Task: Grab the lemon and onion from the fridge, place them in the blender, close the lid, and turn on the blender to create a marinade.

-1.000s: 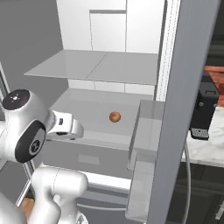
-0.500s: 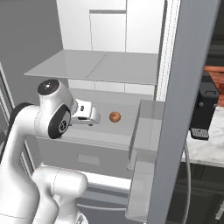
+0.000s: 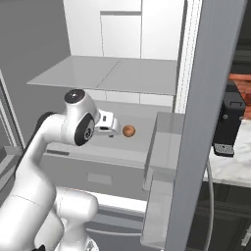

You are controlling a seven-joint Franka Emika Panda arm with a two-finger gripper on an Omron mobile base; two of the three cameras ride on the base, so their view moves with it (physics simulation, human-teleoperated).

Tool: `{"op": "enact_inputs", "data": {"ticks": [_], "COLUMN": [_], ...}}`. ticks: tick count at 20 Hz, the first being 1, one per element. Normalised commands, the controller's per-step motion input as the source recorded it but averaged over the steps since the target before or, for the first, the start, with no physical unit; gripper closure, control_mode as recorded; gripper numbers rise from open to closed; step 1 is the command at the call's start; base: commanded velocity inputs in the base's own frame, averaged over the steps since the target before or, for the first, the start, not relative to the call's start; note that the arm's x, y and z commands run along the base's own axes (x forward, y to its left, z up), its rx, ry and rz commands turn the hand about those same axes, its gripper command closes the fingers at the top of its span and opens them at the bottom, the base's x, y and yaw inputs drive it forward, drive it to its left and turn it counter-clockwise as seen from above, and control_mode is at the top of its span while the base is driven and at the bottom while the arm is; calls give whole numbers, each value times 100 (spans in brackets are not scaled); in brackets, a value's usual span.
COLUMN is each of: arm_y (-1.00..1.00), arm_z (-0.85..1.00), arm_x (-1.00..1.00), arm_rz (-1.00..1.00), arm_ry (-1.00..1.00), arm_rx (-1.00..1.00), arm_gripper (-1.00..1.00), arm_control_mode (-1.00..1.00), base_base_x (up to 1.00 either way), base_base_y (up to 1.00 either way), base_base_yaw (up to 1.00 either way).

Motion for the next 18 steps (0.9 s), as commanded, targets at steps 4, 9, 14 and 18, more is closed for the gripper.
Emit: {"op": "enact_inputs", "data": {"ticks": [4, 9, 14, 18], "arm_y": [-20, -27, -18, -8], "arm_z": [-33, -12, -23, -29], "arm_x": [31, 47, 60, 62], "arm_rz": [0, 0, 0, 0], "arm_ry": [-5, 0, 0, 0], "arm_rx": [0, 0, 0, 0], "arm_gripper": [-100, -100, -100, -100], "arm_control_mode": [-100, -100, -100, -100], "base_base_x": [0, 0, 0, 0], "base_base_y": [0, 0, 0, 0], "base_base_yaw": [0, 0, 0, 0]}}
